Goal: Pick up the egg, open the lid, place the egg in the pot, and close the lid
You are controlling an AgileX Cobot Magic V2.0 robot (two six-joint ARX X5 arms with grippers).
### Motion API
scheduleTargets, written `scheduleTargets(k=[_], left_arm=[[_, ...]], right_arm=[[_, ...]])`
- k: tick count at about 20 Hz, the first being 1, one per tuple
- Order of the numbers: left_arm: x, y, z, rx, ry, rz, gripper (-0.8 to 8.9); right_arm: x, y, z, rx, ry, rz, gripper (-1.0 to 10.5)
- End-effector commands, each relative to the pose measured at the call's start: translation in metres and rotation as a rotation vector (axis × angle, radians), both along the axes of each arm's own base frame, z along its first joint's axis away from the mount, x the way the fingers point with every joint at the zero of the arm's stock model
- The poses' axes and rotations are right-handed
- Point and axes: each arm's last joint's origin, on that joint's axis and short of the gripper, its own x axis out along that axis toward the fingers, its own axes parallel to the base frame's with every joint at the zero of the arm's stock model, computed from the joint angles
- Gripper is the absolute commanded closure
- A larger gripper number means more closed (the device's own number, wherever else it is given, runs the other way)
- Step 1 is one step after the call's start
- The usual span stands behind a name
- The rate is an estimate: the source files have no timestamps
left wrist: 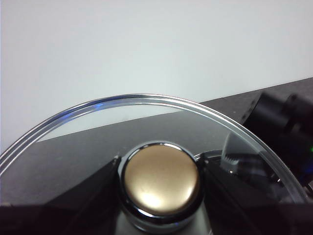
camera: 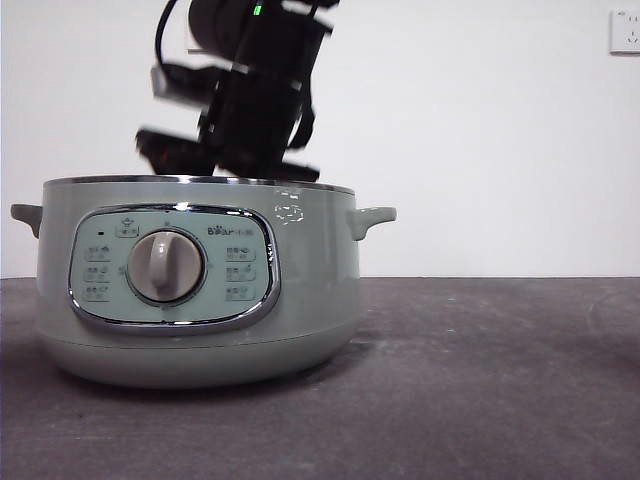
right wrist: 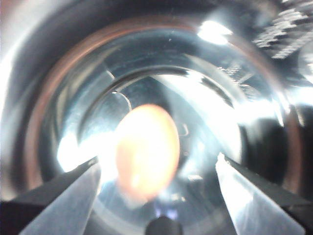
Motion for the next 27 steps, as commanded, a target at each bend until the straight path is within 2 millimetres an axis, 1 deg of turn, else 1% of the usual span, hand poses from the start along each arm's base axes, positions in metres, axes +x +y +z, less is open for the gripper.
scheduleTargets(k=[1, 3, 5, 8, 10, 11, 15, 17, 19, 22, 27], left_arm=[[0.004, -0.002, 0.006, -0.009, -0.040, 0.000, 8.22], [0.018, -0.009, 0.003, 0.011, 0.002, -0.006, 8.22], [0.035, -0.020, 0.000, 0.016, 0.039, -0.047, 8.22], [0.074, -0.044, -0.008, -0.004, 0.091, -0.155, 8.22], [0.099, -0.059, -0.018, -0.010, 0.129, -0.207, 8.22], [0.109, -0.064, -0.022, -0.024, 0.148, -0.205, 8.22], [0.142, -0.083, -0.041, -0.074, 0.205, -0.239, 8.22], [0.155, -0.090, -0.050, -0.105, 0.228, -0.231, 8.22], [0.163, -0.096, -0.059, -0.124, 0.260, -0.225, 8.22], [0.172, -0.104, -0.072, -0.108, 0.311, -0.223, 8.22], [0.180, -0.119, -0.088, -0.106, 0.360, -0.242, 8.22]], right_arm=[[-0.006, -0.020, 0.035, 0.010, -0.045, -0.045, 5.7], [-0.014, -0.047, 0.071, -0.018, -0.105, -0.116, 5.7], [-0.025, -0.079, 0.107, 0.007, -0.143, -0.179, 5.7], [-0.053, -0.126, 0.161, 0.093, -0.217, -0.250, 5.7], [-0.071, -0.149, 0.184, 0.132, -0.257, -0.274, 5.7], [-0.080, -0.158, 0.193, 0.150, -0.273, -0.286, 5.7], [-0.108, -0.189, 0.218, 0.205, -0.323, -0.327, 5.7], [-0.119, -0.201, 0.226, 0.227, -0.342, -0.347, 5.7], [-0.126, -0.209, 0.230, 0.233, -0.351, -0.361, 5.7], [-0.131, -0.216, 0.231, 0.225, -0.341, -0.382, 5.7], [-0.132, -0.218, 0.229, 0.205, -0.321, -0.387, 5.7]])
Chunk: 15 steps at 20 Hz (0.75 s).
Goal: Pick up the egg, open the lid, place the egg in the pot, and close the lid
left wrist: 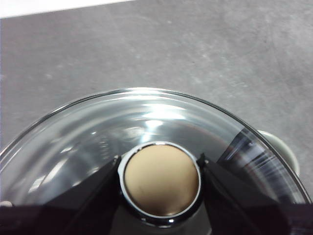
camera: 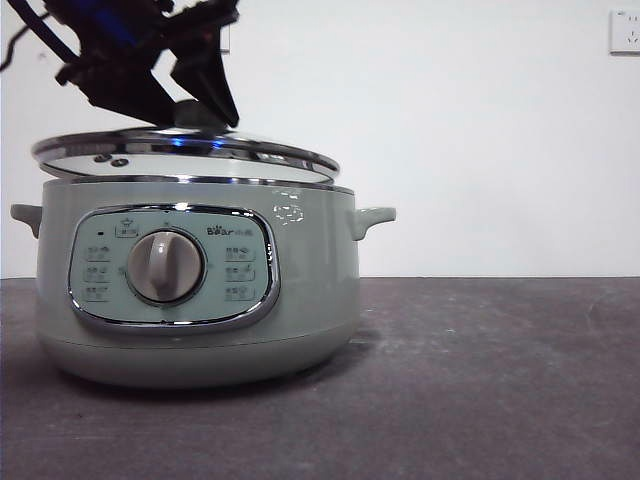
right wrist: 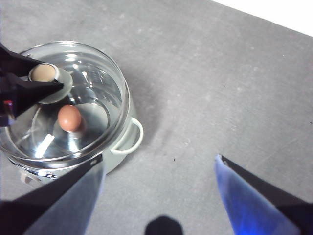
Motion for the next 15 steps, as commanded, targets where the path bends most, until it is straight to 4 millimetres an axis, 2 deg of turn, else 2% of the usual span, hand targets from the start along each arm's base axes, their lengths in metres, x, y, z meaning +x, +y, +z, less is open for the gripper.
scheduleTargets(k=[1, 6, 15], left_arm=[[0.0008, -0.0070, 0.0059, -0.043, -0.044, -0.010, 8.22], [-0.0031, -0.0156, 0.0007, -0.010, -0.024, -0.011, 8.22], [-0.0040, -0.0136, -0.0023, 0.042, -0.013, 0.039, 8.22]], right_arm=[[0.0008, 0.0003, -0.0001, 0.009, 0.002, -0.010, 5.7], [0.0000, -0.0002, -0.0012, 0.001, 0.015, -0.010, 5.7], [-0.0002, -0.0003, -0.0012, 0.001, 0.015, -0.010, 5.7]])
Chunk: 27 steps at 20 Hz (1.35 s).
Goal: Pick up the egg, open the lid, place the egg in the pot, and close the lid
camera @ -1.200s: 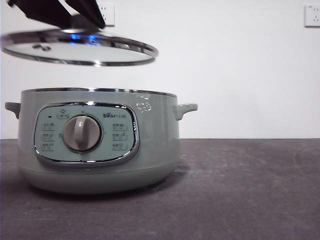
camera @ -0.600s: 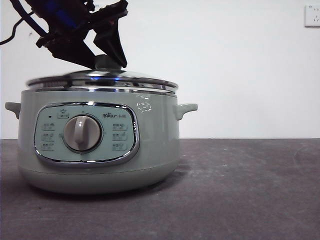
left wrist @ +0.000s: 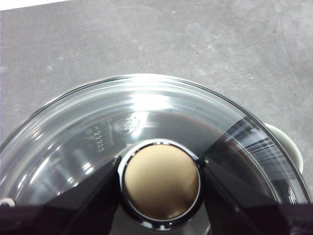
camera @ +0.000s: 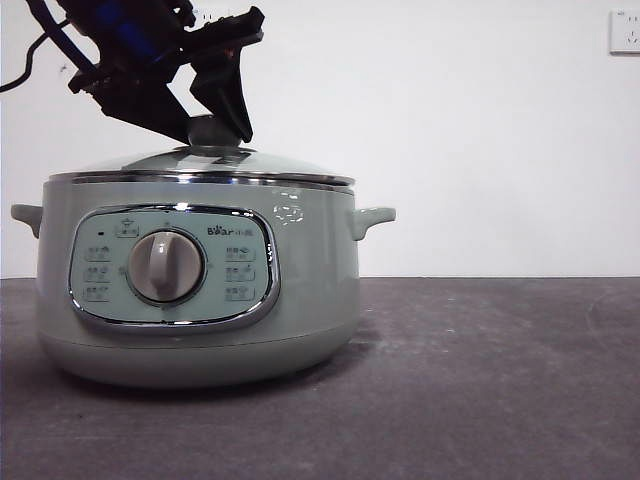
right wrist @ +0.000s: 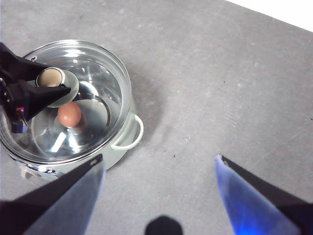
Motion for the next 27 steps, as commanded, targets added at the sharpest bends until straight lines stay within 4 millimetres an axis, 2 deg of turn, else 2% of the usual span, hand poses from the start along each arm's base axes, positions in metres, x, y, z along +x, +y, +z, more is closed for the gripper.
scheduleTargets(k=[1, 9, 12, 15, 16, 18, 23, 27], left_arm=[[0.000, 0.000, 0.004, -0.001, -0.021, -0.002, 8.22], [-0.004, 0.002, -0.004, 0.051, 0.060, -0.004, 8.22], [-0.004, 0.002, -0.004, 0.050, 0.060, -0.005, 7.94], [-0.004, 0.002, -0.003, 0.044, 0.050, -0.004, 4.85], [-0.003, 0.002, -0.002, 0.037, 0.039, -0.003, 4.15], [-0.002, 0.001, 0.002, 0.016, 0.006, -0.003, 4.06], [-0.011, 0.007, 0.027, -0.017, -0.043, -0.006, 4.06], [-0.041, 0.025, 0.061, -0.019, -0.088, -0.049, 4.07]], right_arm=[[0.001, 0.000, 0.000, 0.008, 0.004, -0.010, 5.7], [0.001, 0.000, 0.000, 0.008, 0.004, -0.010, 5.7], [0.001, 0.000, 0.000, 0.008, 0.004, -0.010, 5.7], [0.001, 0.000, 0.000, 0.011, 0.005, -0.012, 5.7], [0.001, 0.000, 0.000, 0.013, 0.007, -0.014, 5.7], [0.001, 0.000, 0.000, 0.014, 0.007, -0.013, 5.7], [0.000, 0.000, -0.001, 0.015, 0.015, -0.017, 5.7], [-0.003, -0.002, -0.014, 0.024, 0.029, -0.030, 5.7]])
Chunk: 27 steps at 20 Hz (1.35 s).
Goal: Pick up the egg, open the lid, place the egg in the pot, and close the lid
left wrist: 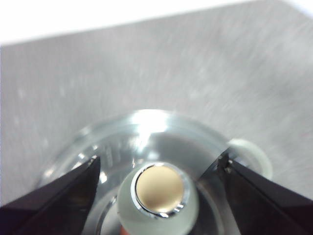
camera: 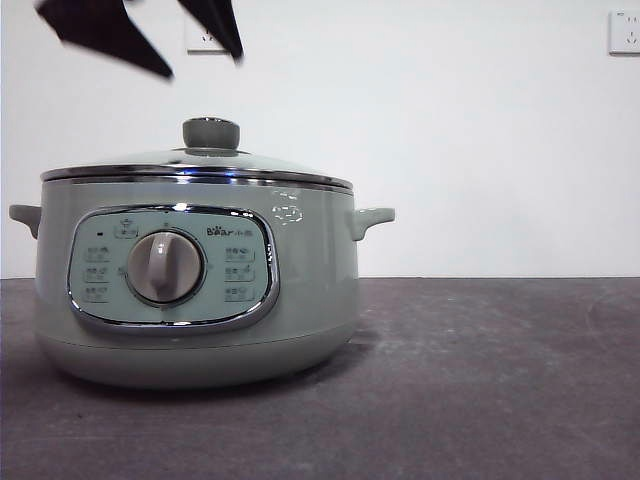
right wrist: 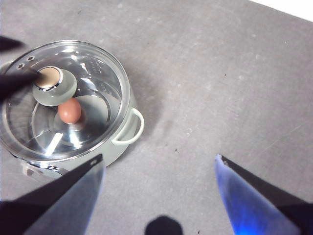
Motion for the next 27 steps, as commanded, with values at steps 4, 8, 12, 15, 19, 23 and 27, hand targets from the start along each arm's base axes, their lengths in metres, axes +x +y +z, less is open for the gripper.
scheduleTargets(k=[4, 8, 12, 15, 19, 23, 27], left_arm=[[-0.047, 0.030, 0.029, 0.025, -0.077, -0.037, 4.41], [-0.071, 0.046, 0.036, 0.089, -0.098, -0.064, 8.27], [-0.079, 0.055, 0.027, 0.140, -0.102, 0.021, 8.22], [-0.087, 0.060, 0.004, 0.133, -0.115, 0.029, 8.21], [-0.097, 0.066, -0.029, 0.091, -0.165, 0.034, 8.21], [-0.099, 0.067, -0.039, 0.095, -0.104, 0.046, 8.17], [-0.098, 0.067, -0.042, 0.117, -0.071, 0.042, 8.17]], right_arm=[[-0.001, -0.001, -0.048, 0.042, -0.016, -0.022, 6.9], [-0.003, -0.002, -0.095, 0.053, -0.033, -0.022, 9.6], [-0.006, -0.004, -0.134, 0.116, -0.129, -0.022, 9.6], [-0.014, -0.011, -0.158, 0.141, -0.216, -0.060, 9.6], [-0.027, -0.020, -0.180, 0.162, -0.272, -0.083, 9.6], [-0.028, -0.022, -0.183, 0.156, -0.260, -0.088, 9.5], [-0.028, -0.022, -0.183, 0.156, -0.259, -0.086, 9.5]])
